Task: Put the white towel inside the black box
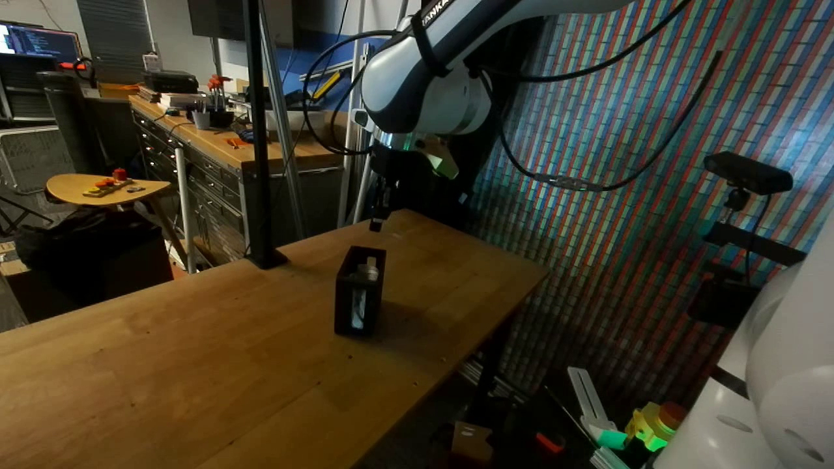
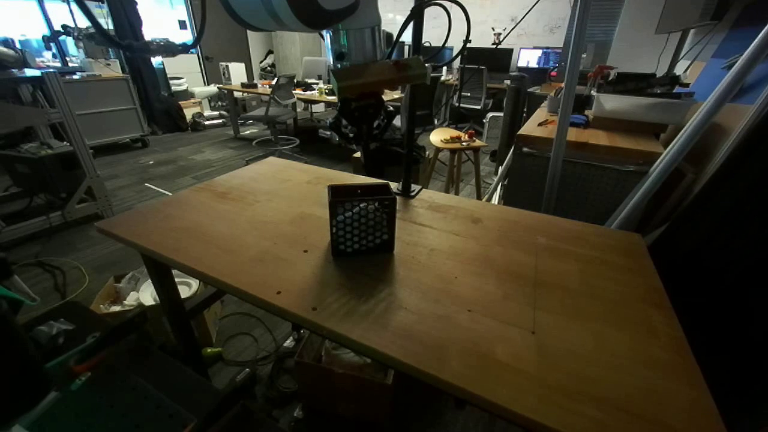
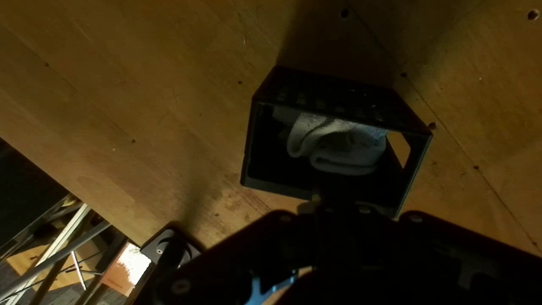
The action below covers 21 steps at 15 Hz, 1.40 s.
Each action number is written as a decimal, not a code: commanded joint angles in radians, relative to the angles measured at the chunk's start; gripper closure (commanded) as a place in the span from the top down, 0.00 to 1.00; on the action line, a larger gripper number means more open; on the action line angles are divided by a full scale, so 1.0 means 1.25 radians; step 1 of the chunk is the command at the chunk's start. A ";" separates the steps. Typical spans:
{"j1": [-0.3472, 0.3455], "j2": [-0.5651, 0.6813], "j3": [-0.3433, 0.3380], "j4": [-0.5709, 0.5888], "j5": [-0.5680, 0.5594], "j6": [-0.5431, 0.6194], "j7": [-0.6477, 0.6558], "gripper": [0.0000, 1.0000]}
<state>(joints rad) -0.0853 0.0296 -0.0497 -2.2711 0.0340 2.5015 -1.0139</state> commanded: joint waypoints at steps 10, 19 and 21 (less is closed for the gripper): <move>0.010 0.133 0.014 0.087 -0.042 0.013 0.077 0.01; -0.015 0.256 0.019 0.093 -0.044 0.103 0.076 0.01; -0.027 0.294 0.025 0.095 -0.039 0.136 0.074 0.01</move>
<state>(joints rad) -0.0881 0.3310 -0.0395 -2.1794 0.0043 2.6136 -0.9347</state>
